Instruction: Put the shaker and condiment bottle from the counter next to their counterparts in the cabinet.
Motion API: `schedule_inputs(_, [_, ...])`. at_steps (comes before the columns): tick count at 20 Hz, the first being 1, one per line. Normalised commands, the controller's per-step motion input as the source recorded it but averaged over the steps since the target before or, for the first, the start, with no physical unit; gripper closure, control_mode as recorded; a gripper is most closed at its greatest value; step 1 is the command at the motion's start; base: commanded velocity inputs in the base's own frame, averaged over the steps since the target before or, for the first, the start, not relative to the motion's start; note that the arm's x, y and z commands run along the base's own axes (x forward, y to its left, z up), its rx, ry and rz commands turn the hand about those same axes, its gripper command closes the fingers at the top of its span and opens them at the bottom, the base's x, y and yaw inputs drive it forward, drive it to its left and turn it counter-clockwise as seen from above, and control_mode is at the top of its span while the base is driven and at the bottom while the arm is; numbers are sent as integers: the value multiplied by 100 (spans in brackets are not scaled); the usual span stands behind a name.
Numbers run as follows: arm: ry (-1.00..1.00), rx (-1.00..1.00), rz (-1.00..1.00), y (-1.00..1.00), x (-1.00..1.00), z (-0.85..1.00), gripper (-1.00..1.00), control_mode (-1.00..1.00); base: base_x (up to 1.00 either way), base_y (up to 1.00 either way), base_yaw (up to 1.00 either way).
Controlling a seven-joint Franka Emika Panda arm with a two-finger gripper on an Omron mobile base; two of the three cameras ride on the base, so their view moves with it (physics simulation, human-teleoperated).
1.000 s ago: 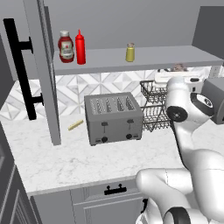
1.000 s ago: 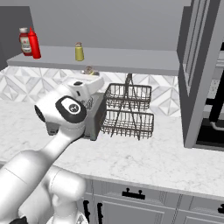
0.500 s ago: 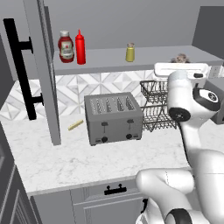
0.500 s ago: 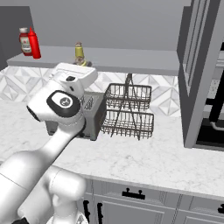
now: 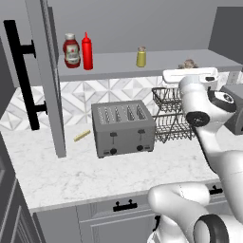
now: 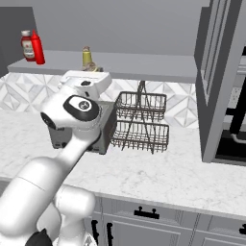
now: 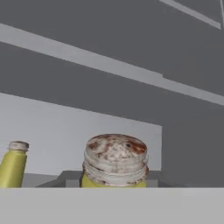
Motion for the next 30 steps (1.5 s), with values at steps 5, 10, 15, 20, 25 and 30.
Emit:
schedule_inputs(5, [26, 0, 12, 0, 5, 35, 100, -100, 0, 0, 0])
schedule_inputs(10, [19, 0, 11, 0, 3, 48, 100, -100, 0, 0, 0])
schedule_inputs(15, [12, 0, 11, 0, 1, 53, 100, -100, 0, 0, 0])
schedule_inputs(20, [8, 0, 11, 0, 0, 53, 100, -100, 0, 0, 0])
schedule_inputs(25, [7, 0, 11, 0, 0, 47, 100, -100, 0, 0, 0])
schedule_inputs(30, [11, 0, 14, 0, 0, 17, 100, -100, 0, 0, 0])
